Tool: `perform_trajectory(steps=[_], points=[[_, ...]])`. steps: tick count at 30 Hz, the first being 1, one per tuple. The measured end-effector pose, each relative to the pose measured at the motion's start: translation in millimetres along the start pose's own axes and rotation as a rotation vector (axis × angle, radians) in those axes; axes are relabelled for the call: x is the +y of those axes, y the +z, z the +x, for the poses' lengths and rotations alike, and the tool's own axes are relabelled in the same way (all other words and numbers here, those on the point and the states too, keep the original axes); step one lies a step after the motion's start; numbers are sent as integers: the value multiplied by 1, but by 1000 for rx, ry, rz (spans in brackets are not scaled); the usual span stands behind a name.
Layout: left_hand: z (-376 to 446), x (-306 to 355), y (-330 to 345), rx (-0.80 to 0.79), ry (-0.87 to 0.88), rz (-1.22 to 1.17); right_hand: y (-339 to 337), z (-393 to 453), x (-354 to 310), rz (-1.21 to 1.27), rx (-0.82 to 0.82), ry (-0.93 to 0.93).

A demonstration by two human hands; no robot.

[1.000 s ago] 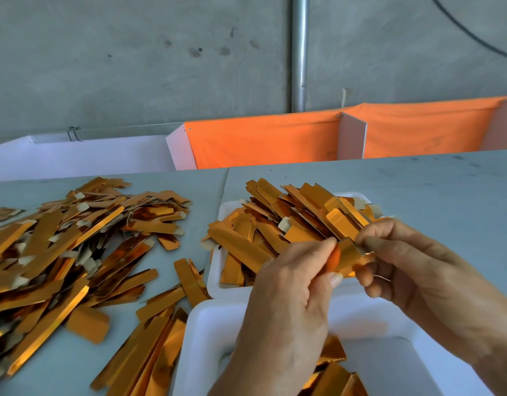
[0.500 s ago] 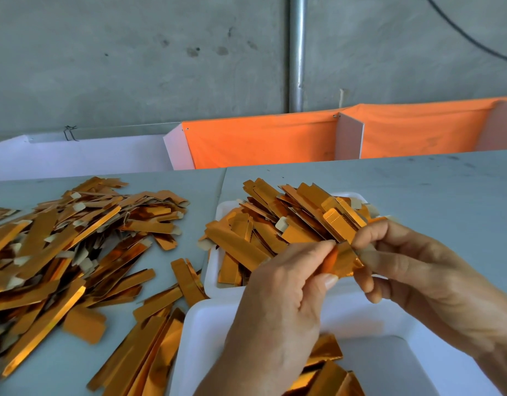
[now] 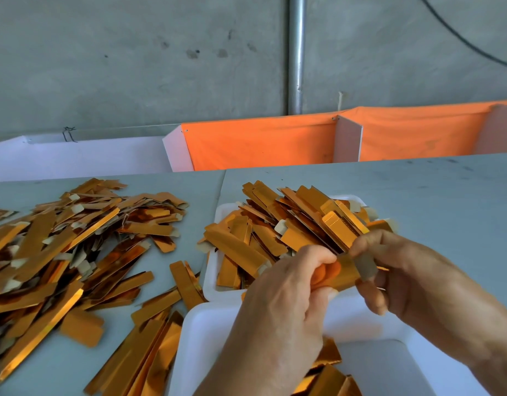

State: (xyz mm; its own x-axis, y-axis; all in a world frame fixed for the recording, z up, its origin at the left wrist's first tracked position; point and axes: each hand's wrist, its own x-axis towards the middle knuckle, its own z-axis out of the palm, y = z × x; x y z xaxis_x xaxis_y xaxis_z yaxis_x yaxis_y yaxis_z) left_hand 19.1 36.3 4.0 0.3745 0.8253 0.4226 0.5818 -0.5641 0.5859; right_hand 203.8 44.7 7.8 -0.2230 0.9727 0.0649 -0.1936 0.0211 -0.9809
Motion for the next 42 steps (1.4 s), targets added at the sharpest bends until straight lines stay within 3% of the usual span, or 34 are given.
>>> perform_trajectory(steps=[9, 42], points=[[-1, 5, -6, -3, -15, -68, -2, 1, 2, 297, -69, 63], [-1, 4, -9, -40, 39, 18, 3, 1, 2, 37, 36, 92]])
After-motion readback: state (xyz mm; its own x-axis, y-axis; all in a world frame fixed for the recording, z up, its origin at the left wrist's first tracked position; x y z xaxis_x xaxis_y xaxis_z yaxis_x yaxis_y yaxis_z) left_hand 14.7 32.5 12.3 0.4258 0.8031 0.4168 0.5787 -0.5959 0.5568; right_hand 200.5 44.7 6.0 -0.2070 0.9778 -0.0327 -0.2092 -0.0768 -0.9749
